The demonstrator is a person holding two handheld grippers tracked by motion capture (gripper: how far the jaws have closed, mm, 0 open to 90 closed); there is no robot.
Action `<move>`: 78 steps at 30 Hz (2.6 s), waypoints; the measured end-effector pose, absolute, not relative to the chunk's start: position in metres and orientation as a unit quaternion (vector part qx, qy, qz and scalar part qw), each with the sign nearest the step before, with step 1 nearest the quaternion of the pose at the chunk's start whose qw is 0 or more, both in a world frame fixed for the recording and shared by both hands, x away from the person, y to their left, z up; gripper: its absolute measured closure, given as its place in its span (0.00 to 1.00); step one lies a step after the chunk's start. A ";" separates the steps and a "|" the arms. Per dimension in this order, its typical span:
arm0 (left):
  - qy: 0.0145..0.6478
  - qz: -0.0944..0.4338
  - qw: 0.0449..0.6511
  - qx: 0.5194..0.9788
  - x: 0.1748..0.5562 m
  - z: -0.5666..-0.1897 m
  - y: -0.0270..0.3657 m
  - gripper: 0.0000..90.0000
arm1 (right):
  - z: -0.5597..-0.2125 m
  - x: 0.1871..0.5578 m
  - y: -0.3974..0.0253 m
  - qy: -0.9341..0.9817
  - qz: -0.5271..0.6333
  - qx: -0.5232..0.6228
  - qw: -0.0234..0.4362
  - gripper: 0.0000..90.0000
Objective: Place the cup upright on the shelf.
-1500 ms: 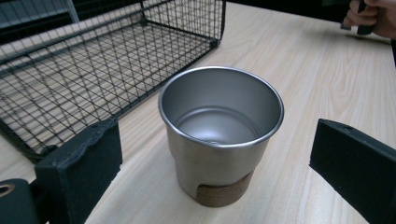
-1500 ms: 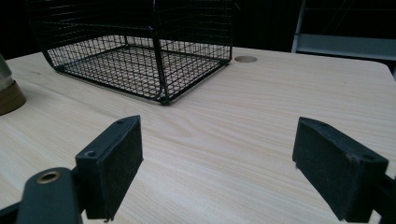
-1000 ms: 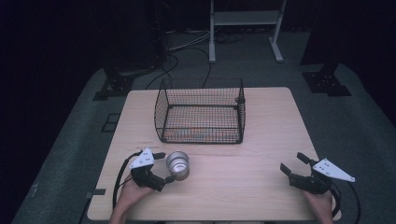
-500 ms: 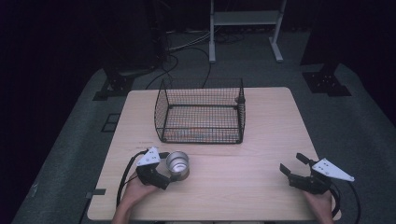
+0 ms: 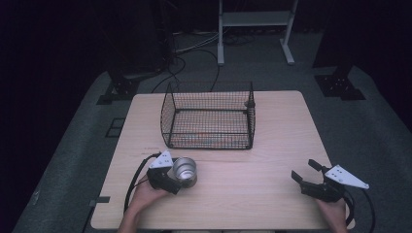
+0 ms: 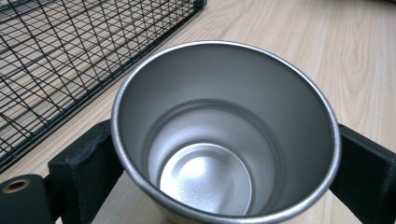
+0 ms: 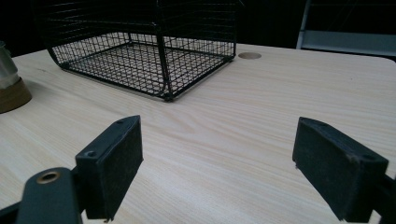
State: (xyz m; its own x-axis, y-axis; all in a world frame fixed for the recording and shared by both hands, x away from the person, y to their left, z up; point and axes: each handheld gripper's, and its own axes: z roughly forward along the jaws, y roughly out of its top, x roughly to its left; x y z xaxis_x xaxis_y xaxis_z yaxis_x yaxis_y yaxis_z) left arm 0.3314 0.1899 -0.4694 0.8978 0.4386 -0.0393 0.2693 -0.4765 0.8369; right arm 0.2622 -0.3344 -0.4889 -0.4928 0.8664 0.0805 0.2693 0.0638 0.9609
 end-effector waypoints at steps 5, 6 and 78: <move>0.198 0.095 0.470 0.855 0.331 -0.469 0.191 0.15 | -0.489 0.262 -0.334 0.676 0.539 0.420 0.276 0.17; 0.196 0.095 0.469 0.856 0.331 -0.469 0.191 0.18 | -0.489 0.262 -0.334 0.676 0.539 0.420 0.277 0.17; 0.154 0.074 0.542 0.823 0.433 -0.317 0.170 0.20 | -0.496 0.269 -0.326 0.695 0.534 0.406 0.257 0.17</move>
